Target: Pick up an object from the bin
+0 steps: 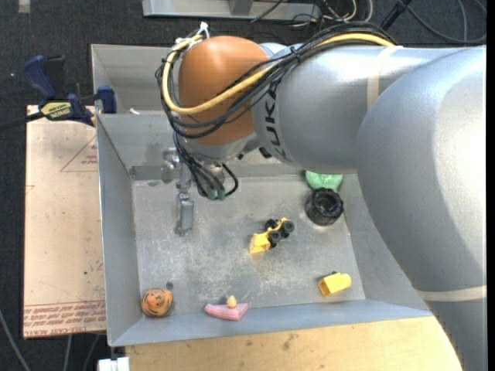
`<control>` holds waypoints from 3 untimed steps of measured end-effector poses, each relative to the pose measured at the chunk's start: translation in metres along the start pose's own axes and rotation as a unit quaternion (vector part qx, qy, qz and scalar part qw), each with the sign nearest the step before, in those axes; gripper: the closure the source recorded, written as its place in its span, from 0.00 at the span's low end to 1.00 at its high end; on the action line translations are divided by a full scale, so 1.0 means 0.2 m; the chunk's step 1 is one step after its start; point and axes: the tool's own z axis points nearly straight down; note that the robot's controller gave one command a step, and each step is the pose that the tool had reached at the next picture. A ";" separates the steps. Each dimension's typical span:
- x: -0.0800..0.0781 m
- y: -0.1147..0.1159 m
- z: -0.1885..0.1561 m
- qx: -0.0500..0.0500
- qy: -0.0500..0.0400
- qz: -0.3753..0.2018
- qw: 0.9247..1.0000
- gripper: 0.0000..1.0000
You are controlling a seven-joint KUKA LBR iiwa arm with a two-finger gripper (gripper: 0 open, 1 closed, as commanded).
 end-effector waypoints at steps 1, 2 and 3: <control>0.21 0.04 0.05 0.000 0.002 -0.127 0.992 1.00; 0.21 0.04 0.05 0.000 0.002 -0.127 0.992 0.00; 0.21 0.04 0.05 0.000 0.002 -0.127 0.992 0.00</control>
Offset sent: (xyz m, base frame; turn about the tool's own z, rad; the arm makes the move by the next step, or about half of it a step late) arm 0.0000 0.0000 0.0000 0.0000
